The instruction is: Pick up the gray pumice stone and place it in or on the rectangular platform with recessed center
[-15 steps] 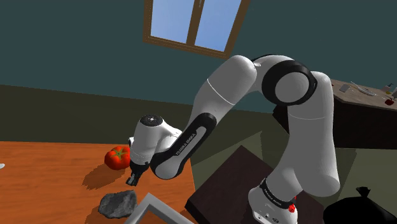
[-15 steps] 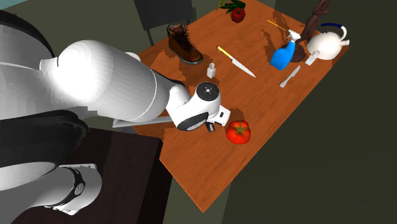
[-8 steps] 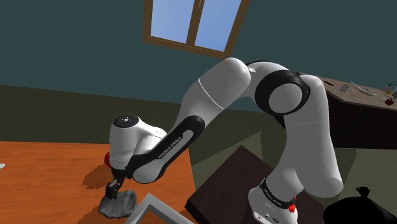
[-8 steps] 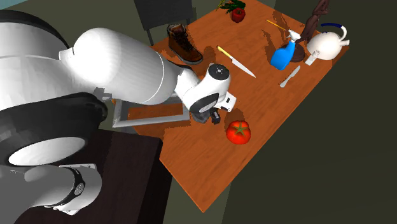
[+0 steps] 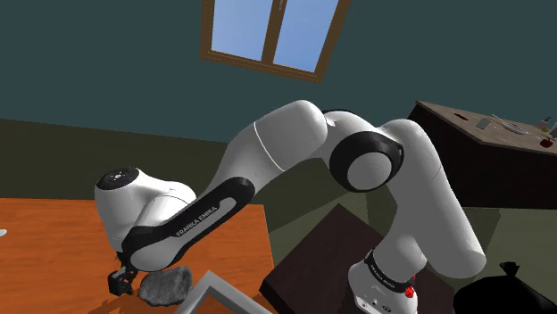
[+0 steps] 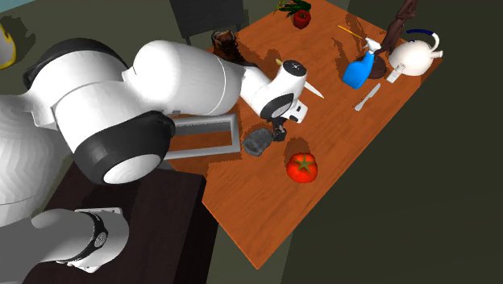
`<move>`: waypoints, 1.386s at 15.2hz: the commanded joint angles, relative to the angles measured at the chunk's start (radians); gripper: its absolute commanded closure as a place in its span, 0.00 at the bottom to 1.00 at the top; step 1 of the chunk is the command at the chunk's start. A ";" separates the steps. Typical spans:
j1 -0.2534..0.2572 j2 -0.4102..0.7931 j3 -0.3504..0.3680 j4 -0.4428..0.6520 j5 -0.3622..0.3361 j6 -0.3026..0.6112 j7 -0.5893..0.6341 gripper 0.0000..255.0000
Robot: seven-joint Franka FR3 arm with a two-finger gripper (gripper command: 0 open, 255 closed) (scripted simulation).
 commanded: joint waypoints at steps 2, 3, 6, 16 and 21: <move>0.005 0.031 -0.004 0.009 -0.004 0.020 0.003 0.00; 0.006 0.041 -0.006 0.011 -0.005 0.027 0.004 0.00; 0.009 0.057 -0.008 0.016 -0.007 0.039 0.005 0.00; 0.008 0.056 -0.008 0.014 -0.007 0.039 0.005 1.00; 0.008 0.057 -0.008 0.016 -0.007 0.039 0.005 1.00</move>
